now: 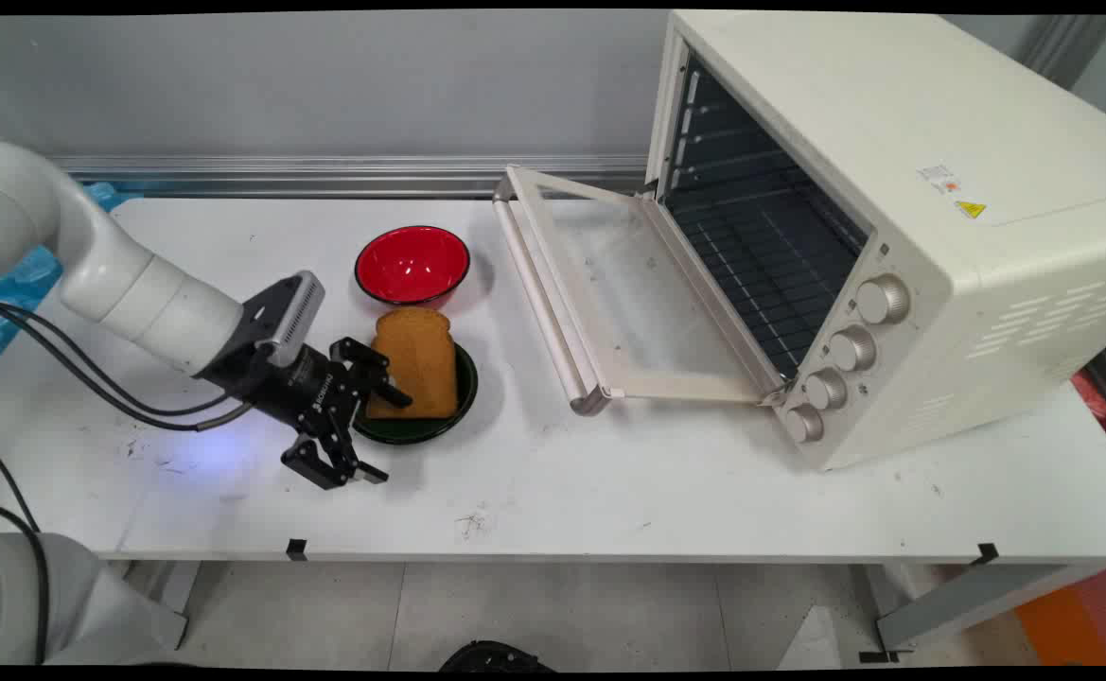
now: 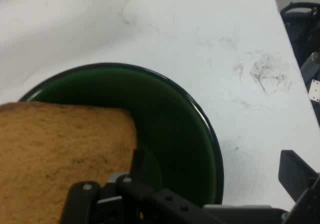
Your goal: Close the oven
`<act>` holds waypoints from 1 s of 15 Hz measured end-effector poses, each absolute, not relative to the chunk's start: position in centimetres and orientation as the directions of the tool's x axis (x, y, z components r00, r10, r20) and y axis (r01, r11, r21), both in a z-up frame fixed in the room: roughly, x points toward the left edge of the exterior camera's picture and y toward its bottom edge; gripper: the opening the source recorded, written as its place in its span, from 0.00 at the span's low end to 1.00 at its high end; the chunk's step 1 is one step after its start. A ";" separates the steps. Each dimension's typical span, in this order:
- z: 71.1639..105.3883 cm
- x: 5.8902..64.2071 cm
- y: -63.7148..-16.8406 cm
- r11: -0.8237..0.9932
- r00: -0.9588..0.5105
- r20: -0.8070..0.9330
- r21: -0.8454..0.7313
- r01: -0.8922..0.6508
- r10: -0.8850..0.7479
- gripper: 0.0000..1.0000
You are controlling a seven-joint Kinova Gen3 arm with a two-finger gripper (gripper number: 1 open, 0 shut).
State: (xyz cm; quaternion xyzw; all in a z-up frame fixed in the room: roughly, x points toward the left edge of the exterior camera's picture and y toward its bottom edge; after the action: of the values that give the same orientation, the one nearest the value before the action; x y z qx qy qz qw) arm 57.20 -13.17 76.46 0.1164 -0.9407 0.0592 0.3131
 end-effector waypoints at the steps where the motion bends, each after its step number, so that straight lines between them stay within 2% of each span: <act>1: 76.8 57.4 -13.2 0.965 -0.776 0.603 -0.038 -0.259 -0.184 1.00; 15: 83.6 59.2 -14.7 0.912 -0.722 0.607 0.011 -0.411 -0.333 1.00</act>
State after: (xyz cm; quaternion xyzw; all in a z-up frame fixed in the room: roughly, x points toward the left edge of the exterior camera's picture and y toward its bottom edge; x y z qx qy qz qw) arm 59.18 -14.73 83.65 0.2007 -0.9258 0.0623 0.3142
